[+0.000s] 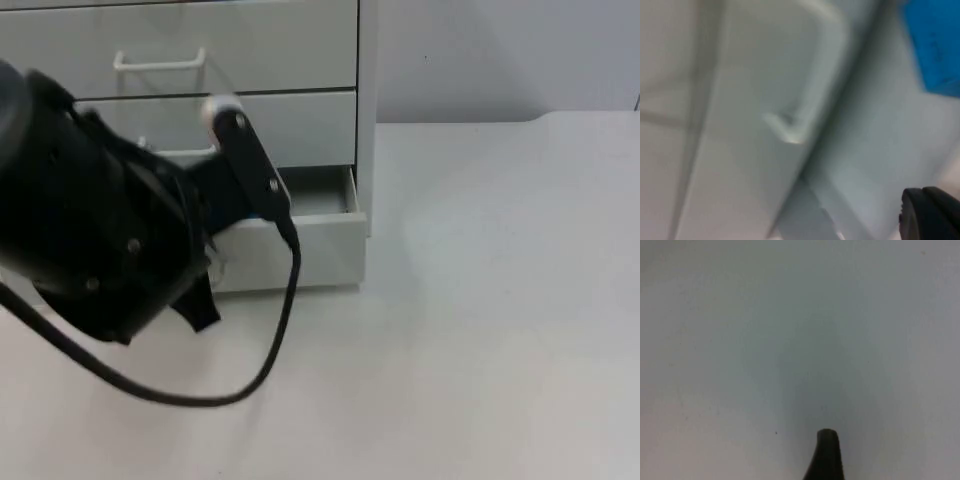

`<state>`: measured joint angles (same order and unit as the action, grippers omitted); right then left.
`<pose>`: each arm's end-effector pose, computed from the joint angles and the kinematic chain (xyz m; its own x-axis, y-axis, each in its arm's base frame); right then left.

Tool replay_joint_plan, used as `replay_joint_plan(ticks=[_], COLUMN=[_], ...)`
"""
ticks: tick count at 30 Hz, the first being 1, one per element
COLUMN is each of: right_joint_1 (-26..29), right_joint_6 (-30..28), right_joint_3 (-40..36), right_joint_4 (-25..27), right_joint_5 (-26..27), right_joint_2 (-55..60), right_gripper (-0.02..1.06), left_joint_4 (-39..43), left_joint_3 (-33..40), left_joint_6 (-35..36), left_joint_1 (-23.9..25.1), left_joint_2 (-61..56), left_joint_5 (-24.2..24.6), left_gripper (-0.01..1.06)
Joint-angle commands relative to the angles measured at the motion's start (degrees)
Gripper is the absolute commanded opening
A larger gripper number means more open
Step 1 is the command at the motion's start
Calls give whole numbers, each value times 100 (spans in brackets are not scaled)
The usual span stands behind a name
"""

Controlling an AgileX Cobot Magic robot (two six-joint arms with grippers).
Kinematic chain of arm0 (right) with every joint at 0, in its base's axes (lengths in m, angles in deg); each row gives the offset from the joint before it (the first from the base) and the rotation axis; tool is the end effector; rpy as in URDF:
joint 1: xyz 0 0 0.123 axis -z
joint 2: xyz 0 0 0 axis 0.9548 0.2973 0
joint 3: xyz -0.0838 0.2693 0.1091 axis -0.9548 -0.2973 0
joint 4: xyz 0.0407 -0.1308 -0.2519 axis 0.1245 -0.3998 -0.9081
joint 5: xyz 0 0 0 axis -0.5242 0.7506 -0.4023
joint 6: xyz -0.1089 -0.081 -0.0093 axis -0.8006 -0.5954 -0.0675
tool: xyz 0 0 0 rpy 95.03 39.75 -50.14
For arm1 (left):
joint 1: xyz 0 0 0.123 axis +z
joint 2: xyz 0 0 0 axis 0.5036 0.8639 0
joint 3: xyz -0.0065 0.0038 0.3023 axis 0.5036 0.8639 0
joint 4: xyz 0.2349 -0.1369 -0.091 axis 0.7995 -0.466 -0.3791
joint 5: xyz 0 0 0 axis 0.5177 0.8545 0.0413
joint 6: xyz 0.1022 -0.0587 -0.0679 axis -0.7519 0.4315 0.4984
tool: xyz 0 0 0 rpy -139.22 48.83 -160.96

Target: Open the drawer with the left hand, place the block into the drawer with the right hand, then close the drawer with the left hand.

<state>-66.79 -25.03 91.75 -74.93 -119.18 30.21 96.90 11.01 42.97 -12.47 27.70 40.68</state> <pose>0.1938 -0.0217 0.2643 -0.6948 0.0816 -0.7146 0.1180 0.9930 -0.0013 0.3234 -0.1620 0.0822 -0.4430 0.8499 -0.2854 0.3725 0.4641 0.8037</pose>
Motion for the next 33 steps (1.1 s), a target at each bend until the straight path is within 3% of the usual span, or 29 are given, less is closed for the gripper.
replay_joint_plan(ticks=[1,13,21,25,33], right_joint_1=[15,15,15,15,15], right_joint_6=[-65,-65,-65,-65,-65], right_joint_3=[-18,-18,-18,-18,-18], right_joint_4=[14,14,28,28,28], right_joint_5=[71,96,108,108,108], right_joint_2=[-26,-26,-26,-26,-26], right_gripper=[63,63,63,63,63], left_joint_4=[49,49,49,-61,-22], left_joint_3=[-32,-101,-101,-101,-76], left_joint_6=[3,3,3,44,144], left_joint_1=[90,221,-97,-185,-185], left_joint_2=[24,188,-74,-205,-205], left_joint_5=[-218,-689,-225,-650,-950], left_gripper=[0,0,0,0,0])
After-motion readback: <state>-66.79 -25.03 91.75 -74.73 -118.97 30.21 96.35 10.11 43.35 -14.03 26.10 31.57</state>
